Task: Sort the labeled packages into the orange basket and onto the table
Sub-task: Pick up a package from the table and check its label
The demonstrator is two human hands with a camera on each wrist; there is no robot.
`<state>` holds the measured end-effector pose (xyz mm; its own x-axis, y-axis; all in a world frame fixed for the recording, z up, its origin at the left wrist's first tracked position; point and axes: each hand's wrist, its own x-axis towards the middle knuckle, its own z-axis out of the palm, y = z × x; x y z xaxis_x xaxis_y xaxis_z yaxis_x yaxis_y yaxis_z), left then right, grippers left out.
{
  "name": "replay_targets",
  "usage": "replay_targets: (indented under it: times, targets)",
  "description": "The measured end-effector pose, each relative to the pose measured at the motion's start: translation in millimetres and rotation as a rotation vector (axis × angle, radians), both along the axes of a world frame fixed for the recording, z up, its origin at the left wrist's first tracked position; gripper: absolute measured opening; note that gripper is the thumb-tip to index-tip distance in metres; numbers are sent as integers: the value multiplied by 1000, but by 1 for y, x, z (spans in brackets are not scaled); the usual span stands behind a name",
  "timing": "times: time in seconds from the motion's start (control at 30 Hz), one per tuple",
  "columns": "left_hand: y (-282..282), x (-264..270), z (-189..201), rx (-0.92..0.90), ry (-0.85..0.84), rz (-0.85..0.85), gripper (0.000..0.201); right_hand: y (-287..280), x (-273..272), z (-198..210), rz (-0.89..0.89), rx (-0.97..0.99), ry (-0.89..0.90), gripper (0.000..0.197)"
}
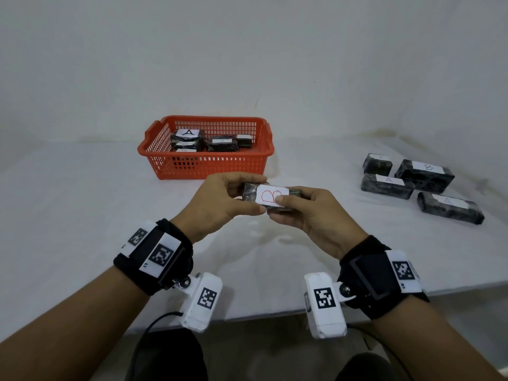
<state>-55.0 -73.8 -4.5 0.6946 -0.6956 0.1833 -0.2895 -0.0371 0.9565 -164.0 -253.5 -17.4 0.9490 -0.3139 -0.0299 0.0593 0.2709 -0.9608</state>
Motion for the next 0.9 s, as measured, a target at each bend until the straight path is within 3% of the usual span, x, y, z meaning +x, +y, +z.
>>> replay_targets:
  times: [0.2,0.37,0.67,0.9]
  targets:
    - [-1,-4,-5,-25,70,46,22,2,1,1,-52,-93,0,27]
    - [-1,-6,-10,-35,103,77,20,4,-1,0,-107,-144,14,18]
    - [2,-10,-10,-81,108,75,22,4,-5,0,-47,-81,-18,29]
    - [2,-14,-9,-72,136,41,20,1,-8,0,-114,-153,4,22]
